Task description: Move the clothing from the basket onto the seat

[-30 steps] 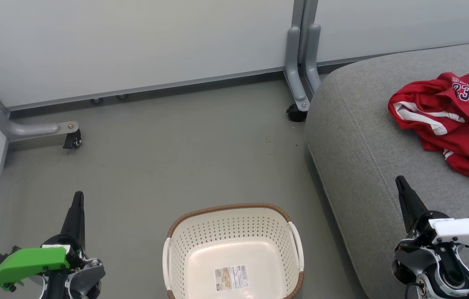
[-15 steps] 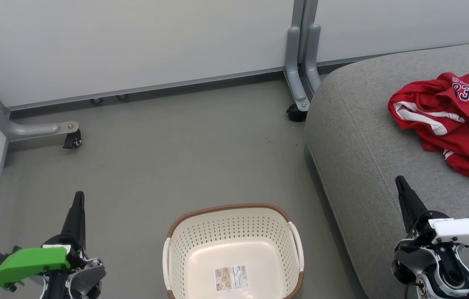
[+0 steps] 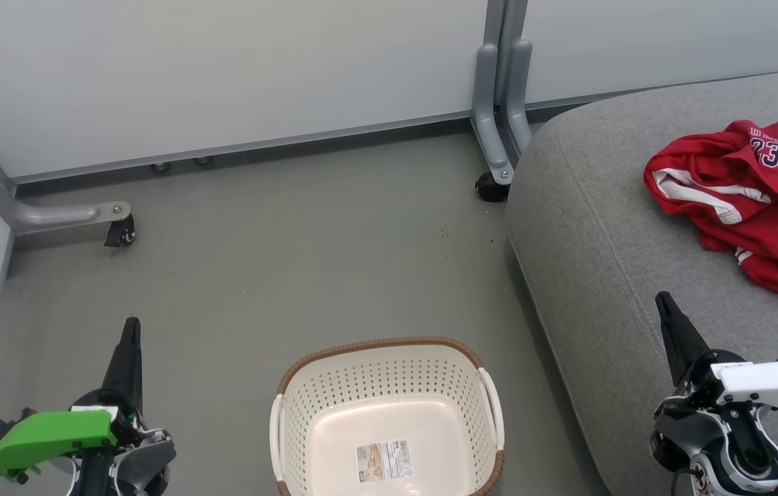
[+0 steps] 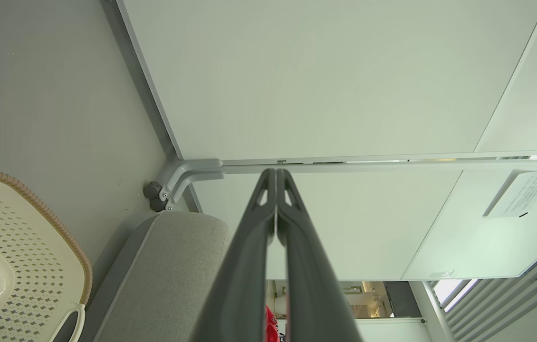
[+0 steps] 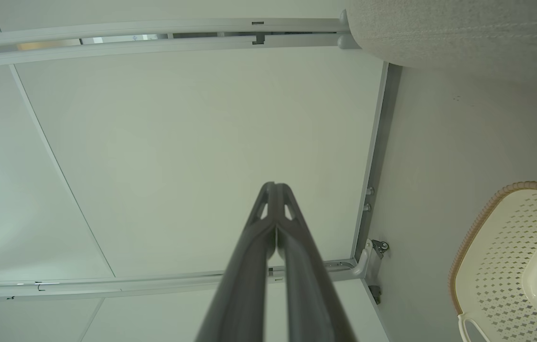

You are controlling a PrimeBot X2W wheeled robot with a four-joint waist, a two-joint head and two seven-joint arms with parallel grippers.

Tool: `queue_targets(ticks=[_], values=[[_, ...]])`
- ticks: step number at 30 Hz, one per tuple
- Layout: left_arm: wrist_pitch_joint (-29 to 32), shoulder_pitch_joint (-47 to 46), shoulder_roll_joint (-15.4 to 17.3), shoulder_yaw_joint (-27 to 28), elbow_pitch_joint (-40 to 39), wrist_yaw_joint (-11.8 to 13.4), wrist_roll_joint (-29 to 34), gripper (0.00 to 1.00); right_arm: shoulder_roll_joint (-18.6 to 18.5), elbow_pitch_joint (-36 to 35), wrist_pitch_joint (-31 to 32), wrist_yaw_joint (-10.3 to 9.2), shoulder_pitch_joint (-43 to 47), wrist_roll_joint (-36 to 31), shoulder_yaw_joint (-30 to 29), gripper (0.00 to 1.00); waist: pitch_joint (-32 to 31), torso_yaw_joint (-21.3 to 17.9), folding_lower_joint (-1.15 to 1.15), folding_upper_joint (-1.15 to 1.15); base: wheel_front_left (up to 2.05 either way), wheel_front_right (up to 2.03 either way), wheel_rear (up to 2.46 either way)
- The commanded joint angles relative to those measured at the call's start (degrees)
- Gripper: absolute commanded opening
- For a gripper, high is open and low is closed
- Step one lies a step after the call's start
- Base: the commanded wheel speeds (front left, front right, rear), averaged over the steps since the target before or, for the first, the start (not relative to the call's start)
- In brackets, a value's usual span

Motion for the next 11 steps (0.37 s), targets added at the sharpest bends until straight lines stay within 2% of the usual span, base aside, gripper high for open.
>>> queue_targets(ticks=[1, 11], values=[[0.10, -1.06, 0.09, 0.29, 0.05, -0.34, 0.26, 0.00, -0.08, 0.13, 0.12, 0.02, -0.44, -0.24, -0.13, 0.00, 0.00, 0.00, 0.00, 0.00, 0.00, 0.00, 0.00], [0.23, -1.07, 0.02, 0.40, 0.04, -0.34, 0.41, 0.00, 0.00, 0.14, 0.24, 0.02, -0.45, -0.34, -0.22, 0.00, 0.00, 0.00, 0.00, 0.00, 0.00, 0.00, 0.00]])
